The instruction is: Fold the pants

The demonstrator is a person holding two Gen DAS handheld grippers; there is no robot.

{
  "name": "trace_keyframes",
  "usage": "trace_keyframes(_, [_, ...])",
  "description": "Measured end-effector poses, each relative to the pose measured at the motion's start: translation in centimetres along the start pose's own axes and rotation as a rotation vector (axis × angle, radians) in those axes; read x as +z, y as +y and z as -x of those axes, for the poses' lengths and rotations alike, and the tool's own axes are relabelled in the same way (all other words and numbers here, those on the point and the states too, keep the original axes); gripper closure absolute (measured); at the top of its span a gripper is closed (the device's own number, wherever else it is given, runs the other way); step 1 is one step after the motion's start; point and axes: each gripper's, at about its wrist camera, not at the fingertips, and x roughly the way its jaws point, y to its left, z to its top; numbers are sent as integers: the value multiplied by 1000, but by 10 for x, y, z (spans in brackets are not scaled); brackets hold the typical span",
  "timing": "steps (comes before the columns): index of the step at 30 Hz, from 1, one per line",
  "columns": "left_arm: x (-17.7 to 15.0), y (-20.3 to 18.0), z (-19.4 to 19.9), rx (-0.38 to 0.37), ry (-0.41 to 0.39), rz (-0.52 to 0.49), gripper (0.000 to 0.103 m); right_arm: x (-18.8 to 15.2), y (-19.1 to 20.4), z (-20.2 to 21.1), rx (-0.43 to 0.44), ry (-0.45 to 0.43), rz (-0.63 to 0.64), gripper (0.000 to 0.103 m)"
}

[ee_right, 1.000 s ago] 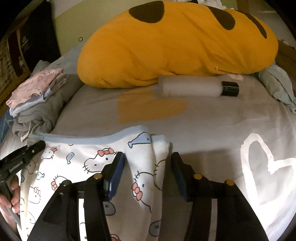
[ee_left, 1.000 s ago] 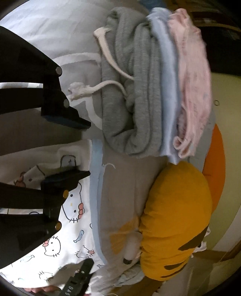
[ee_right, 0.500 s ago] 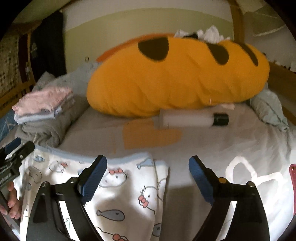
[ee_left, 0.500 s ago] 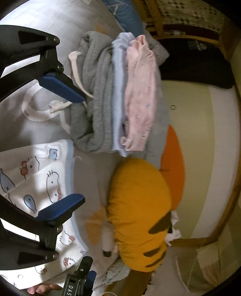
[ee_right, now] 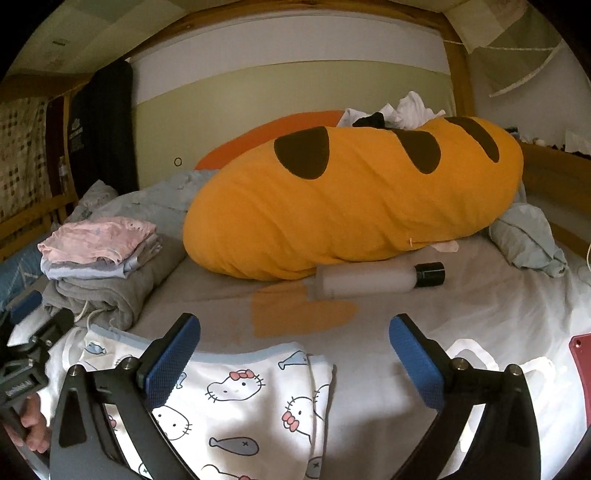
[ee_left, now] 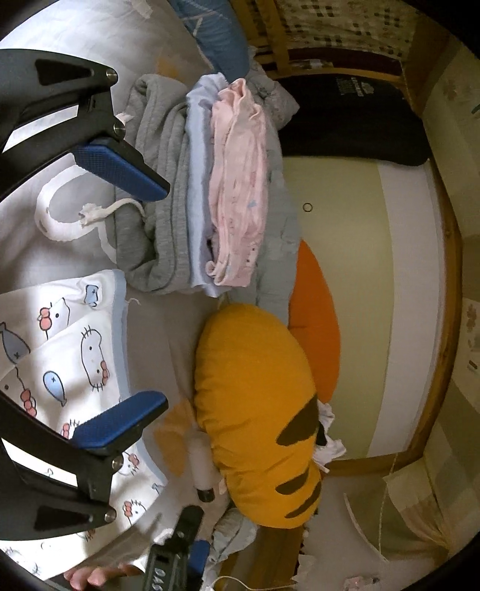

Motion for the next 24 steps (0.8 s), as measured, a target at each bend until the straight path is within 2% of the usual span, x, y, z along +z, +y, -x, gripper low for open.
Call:
trace_keyframes(6, [14, -7, 24, -7, -6, -7, 1, 4, 9, 24, -2, -61, 20, 1])
trace_keyframes(9, [22, -11, 44, -9, -42, -23, 1, 13, 9, 52, 20, -120, -37, 1])
trace_keyframes(12, [30, -16, 68, -23, -98, -40, 1, 32, 9, 80, 59, -131, -70, 1])
trace_keyframes(18, [46, -23, 110, -52, -165, -43, 1, 61, 27, 154, -42, -171, 45, 1])
trace_keyframes(22, [54, -27, 142, -74, -189, -52, 1, 45, 37, 202, -91, -143, 151, 1])
trace_keyframes(24, [54, -28, 158, -103, -179, -43, 1, 25, 32, 227, -96, -131, 129, 1])
